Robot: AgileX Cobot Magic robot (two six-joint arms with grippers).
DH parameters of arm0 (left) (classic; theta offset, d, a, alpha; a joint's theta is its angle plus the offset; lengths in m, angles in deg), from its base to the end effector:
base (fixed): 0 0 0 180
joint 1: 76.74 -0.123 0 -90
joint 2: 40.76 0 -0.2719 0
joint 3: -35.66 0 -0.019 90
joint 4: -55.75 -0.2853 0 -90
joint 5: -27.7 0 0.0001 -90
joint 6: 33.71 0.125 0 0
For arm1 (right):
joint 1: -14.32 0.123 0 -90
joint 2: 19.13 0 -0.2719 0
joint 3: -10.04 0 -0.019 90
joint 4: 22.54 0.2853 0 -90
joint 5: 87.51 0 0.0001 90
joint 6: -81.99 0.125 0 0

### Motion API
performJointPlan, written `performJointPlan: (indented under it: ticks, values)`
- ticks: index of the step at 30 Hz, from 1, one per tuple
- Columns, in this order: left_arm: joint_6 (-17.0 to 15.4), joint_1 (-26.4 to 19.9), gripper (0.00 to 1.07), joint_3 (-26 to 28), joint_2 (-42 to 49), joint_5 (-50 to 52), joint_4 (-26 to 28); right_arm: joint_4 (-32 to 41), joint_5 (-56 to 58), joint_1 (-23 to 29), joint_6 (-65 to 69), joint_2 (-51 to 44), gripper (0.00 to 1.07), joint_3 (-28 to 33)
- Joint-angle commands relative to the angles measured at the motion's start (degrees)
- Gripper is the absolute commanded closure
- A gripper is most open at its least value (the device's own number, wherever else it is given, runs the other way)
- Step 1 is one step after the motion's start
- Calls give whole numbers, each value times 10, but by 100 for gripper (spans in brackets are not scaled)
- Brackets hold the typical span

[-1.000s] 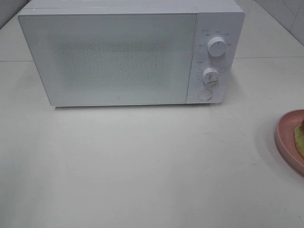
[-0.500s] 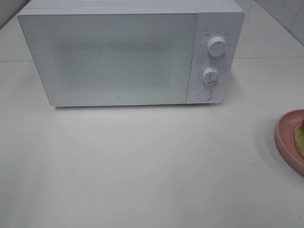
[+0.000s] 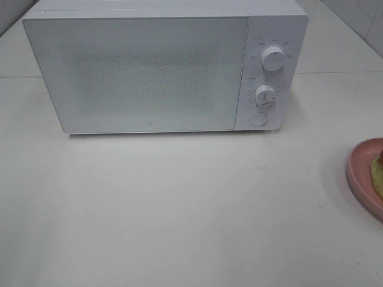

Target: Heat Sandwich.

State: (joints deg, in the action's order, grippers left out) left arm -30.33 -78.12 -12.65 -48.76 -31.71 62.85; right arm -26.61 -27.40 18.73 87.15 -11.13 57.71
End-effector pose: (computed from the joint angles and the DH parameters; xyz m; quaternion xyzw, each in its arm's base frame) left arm 0.0700 -0.0116 0.2813 0.0164 0.8450 -0.0398 0.5331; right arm 0.0684 -0.0024 0.2832 0.0069 0.8465 0.0090 0.5323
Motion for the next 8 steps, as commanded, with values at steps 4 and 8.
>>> performJointPlan:
  ticks: [4, 8]
  values:
    - [-1, -2, 3, -2, 17, 2, 5, -1, -4, -5, -5, -15, 31, 2]
    - [-1, -2, 3, -2, 17, 2, 5, -1, -4, -5, -5, -15, 31, 2]
